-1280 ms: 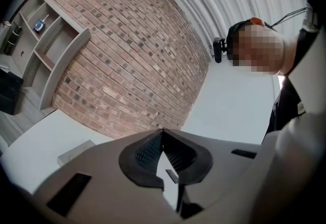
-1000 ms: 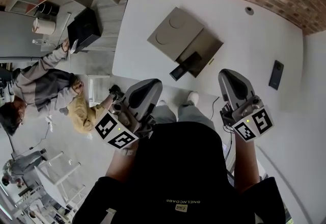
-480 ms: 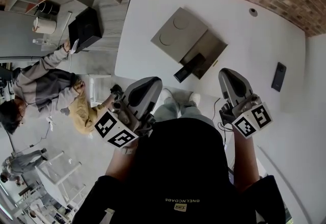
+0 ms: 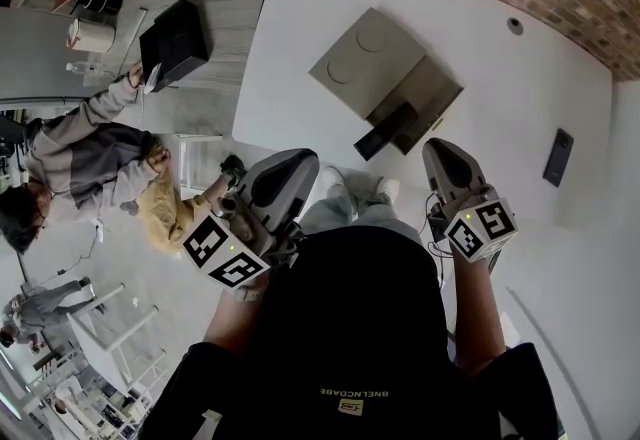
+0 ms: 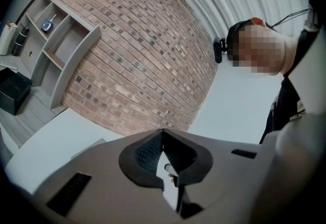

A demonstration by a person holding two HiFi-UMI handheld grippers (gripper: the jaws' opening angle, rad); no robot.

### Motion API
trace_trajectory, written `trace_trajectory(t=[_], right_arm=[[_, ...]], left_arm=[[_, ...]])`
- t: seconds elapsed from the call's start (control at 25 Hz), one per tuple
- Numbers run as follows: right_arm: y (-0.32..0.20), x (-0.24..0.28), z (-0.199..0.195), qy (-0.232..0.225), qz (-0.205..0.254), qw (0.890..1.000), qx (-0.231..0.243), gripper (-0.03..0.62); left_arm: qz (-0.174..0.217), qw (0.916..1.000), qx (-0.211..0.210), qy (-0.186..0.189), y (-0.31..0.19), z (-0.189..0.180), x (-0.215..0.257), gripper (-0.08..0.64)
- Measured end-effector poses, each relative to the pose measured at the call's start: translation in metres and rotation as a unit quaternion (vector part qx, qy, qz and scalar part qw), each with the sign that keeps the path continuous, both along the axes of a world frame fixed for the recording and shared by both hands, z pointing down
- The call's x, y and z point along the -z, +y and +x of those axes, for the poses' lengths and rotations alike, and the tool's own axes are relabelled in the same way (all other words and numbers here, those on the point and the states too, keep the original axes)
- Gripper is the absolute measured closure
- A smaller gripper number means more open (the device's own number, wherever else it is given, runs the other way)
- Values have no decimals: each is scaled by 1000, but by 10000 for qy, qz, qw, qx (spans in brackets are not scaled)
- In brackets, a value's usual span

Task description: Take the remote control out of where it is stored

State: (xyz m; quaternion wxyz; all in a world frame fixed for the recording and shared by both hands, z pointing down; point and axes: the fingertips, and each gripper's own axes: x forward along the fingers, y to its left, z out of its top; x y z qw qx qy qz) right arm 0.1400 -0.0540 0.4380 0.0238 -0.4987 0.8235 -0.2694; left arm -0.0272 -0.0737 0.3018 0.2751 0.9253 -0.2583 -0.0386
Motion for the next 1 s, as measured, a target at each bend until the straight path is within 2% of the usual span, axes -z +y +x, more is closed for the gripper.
trace_trajectory(t=[0.2, 0.36, 0.56, 0.8, 1.0], right_arm=[[3, -31, -11, -8, -354, 9992, 181, 549], [8, -54, -23, -298, -649, 9970, 297, 526], [17, -82, -38, -437, -965, 9930, 530, 484], [21, -113, -52, -830, -1408, 9846, 616, 467], [26, -140, -60, -1116, -1768, 9755, 689, 429]], left_arm=[[-31, 9999, 84, -51, 0, -5, -3, 554], [-101, 9997, 178, -116, 2, -14, -7, 554], [-153, 9995, 255, -147, 6, -18, -11, 554], [-210, 9989, 361, -209, 11, -26, -14, 554], [-251, 9983, 463, -264, 13, -30, -20, 554]])
